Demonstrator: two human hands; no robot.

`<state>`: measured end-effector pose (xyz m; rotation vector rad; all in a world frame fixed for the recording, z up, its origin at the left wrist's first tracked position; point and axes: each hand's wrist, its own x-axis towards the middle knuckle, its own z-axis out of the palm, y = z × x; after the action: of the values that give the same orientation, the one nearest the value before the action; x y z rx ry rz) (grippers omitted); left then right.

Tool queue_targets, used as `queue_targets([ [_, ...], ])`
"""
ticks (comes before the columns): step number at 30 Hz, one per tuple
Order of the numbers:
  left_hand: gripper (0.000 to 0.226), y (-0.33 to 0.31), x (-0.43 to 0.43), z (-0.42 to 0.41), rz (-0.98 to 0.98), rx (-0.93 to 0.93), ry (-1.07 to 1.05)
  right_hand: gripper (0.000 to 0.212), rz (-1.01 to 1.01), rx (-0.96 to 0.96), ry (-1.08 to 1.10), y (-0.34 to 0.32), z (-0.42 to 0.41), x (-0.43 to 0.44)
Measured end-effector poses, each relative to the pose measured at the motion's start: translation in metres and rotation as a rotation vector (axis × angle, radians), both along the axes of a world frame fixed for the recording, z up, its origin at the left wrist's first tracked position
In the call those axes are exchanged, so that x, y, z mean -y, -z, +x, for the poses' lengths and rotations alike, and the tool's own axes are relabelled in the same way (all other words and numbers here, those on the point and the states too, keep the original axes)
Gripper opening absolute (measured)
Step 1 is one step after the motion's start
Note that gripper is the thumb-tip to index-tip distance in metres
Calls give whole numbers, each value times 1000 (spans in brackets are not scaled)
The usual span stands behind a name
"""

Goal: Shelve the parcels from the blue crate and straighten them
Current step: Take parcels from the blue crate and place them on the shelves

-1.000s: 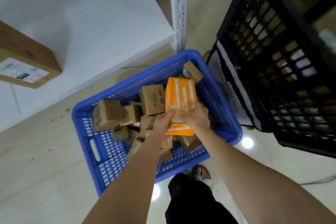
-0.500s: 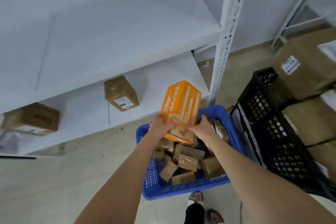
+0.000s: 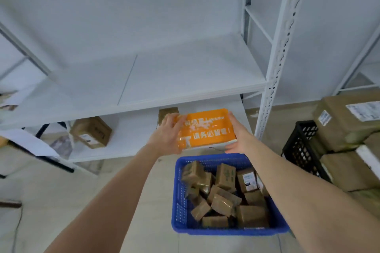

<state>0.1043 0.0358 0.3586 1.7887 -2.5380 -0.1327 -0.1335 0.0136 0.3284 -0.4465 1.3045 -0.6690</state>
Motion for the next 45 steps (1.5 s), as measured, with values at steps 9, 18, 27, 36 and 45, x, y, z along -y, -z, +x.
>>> queue_targets([
  [9,112,-51,-16,51,-245,285,249,66,51,115,104,-24,33,-16],
  [18,76,-80,-23,92,68,-639,-652,37,-54,268,239,-48,95,-38],
  [27,56,-82,-30,121,333,-1315,-936,53,-173,194,19,-44,122,-49],
  [36,51,-126,-10,131,-5,-1235,-751,62,-168,265,-33,-60,145,-55],
  [45,45,-161,-1,135,-81,-1141,-663,23,-197,348,53,-79,177,-68],
])
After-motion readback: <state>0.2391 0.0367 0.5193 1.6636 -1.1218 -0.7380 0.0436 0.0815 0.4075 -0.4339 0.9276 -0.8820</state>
